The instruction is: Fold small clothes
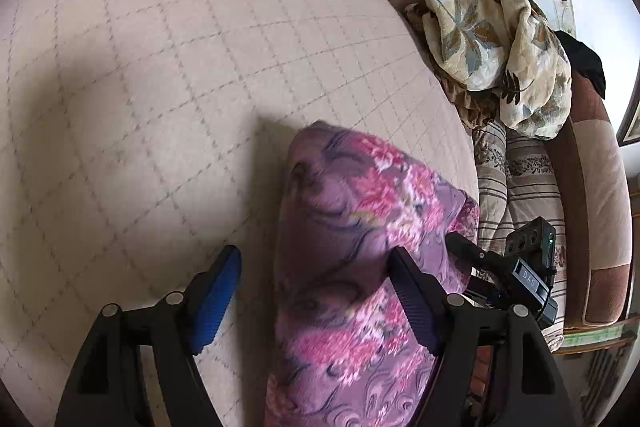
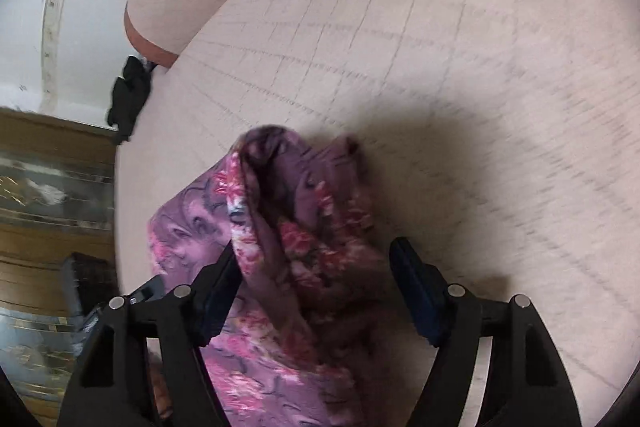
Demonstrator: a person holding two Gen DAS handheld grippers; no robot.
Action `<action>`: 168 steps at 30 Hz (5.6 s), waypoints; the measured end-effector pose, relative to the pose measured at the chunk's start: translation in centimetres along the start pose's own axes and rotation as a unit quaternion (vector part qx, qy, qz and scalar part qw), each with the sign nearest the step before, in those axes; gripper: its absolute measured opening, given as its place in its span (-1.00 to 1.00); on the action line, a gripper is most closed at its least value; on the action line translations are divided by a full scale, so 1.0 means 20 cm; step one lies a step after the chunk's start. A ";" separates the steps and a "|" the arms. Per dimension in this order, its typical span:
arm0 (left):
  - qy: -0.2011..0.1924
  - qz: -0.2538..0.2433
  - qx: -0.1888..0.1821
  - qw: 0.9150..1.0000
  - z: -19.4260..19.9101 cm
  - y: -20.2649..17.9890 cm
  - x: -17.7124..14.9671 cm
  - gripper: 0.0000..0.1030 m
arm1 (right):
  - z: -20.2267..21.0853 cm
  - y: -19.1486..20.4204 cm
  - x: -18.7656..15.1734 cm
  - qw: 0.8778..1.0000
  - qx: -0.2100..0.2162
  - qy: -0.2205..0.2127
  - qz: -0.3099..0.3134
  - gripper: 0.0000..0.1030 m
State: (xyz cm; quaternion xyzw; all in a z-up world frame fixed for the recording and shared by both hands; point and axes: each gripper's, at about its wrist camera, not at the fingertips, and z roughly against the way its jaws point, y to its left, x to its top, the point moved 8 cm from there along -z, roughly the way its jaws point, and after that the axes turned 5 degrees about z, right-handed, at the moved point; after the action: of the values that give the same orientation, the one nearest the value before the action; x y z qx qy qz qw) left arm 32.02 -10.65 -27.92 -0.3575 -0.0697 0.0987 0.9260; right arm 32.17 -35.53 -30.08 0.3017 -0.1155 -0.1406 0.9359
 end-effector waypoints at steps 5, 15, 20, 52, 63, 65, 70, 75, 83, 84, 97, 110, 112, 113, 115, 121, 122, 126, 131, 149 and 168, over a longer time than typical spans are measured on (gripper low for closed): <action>0.003 -0.008 -0.006 1.000 0.06 -0.05 -0.02 -0.31 | 0.00 -0.01 0.00 0.999 0.027 0.002 -0.024 -0.56; -0.070 -0.042 -0.019 0.996 0.71 -0.11 0.17 -0.39 | 0.15 0.63 0.04 0.991 0.117 -0.039 0.055 -0.62; -0.090 -0.044 -0.008 0.995 0.82 0.00 0.49 -0.39 | -0.04 0.92 0.22 0.989 0.121 -0.024 0.081 -0.62; -0.075 -0.045 0.018 0.996 0.73 0.51 -0.08 -0.78 | -0.05 0.72 -0.58 0.990 0.056 -0.052 0.122 -0.85; -0.081 -0.026 0.110 0.990 0.63 0.64 -0.16 -0.13 | -0.12 0.55 -0.57 0.994 0.002 -0.056 0.096 -0.27; -0.089 -0.003 0.094 0.992 0.65 0.66 -0.18 -0.13 | -0.12 0.54 -0.57 0.995 0.006 -0.057 0.085 0.02; -0.093 0.004 0.069 0.993 0.64 0.65 -0.17 0.18 | -0.17 0.58 -0.59 0.994 0.035 -0.043 0.090 0.18; -0.102 -0.018 0.083 0.991 0.61 0.63 -0.16 -0.37 | -0.24 0.63 -0.62 0.989 -0.027 -0.046 0.141 -0.39; -0.145 -0.005 0.027 0.989 0.88 0.54 -0.25 -0.80 | -0.05 0.66 -0.63 0.993 0.067 -0.044 0.084 -0.80; -0.144 0.000 0.023 0.989 0.91 0.55 -0.29 -0.80 | 0.01 0.68 -0.68 0.992 0.085 -0.043 0.086 -0.80; -0.138 -0.019 0.134 0.981 1.02 0.66 -0.55 -0.17 | 0.13 0.66 -0.91 0.992 0.073 -0.046 0.087 -0.13; -0.149 -0.005 0.104 0.983 0.89 0.47 0.20 0.26 | -0.01 1.02 -0.21 0.981 0.044 -0.063 0.179 -0.01; -0.131 -0.008 0.109 0.985 0.79 0.48 0.32 0.26 | -0.10 1.01 -0.12 0.982 0.036 -0.056 0.176 -0.01; -0.122 -0.011 0.112 0.986 0.74 0.49 0.36 0.26 | -0.14 0.99 -0.08 0.983 0.033 -0.052 0.173 -0.01; -0.109 -0.014 0.108 0.988 0.65 0.51 0.42 0.24 | -0.23 0.96 -0.01 0.985 0.038 -0.048 0.164 -0.07; -0.088 0.012 0.062 0.994 0.53 0.57 0.43 -0.08 | -0.41 0.85 0.01 0.987 0.033 -0.030 0.154 -0.87; -0.093 0.011 0.063 0.994 0.55 0.56 0.44 -0.14 | -0.40 0.86 0.01 0.987 0.041 -0.030 0.152 -0.89; -0.099 0.000 0.066 0.993 0.55 0.55 0.44 -0.14 | -0.27 0.86 0.07 0.985 0.024 -0.061 0.160 -0.90; -0.096 -0.001 0.070 0.993 0.55 0.55 0.44 -0.08 | -0.44 0.77 0.04 0.987 -0.018 -0.029 0.154 -0.87; -0.075 0.066 0.026 0.995 0.51 0.63 0.69 -0.16 | -0.47 0.80 0.17 0.992 0.068 -0.035 0.103 -0.82; -0.120 -0.002 0.061 0.991 0.76 0.51 0.55 0.11 | -0.21 0.87 0.08 0.989 0.065 -0.066 0.118 -0.18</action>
State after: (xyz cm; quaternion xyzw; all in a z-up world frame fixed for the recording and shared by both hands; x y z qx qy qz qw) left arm 38.26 9.07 -22.96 -0.2859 -0.1749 0.1428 0.9313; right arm 38.26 -20.33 -22.85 0.3363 -0.2210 -0.0413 0.9145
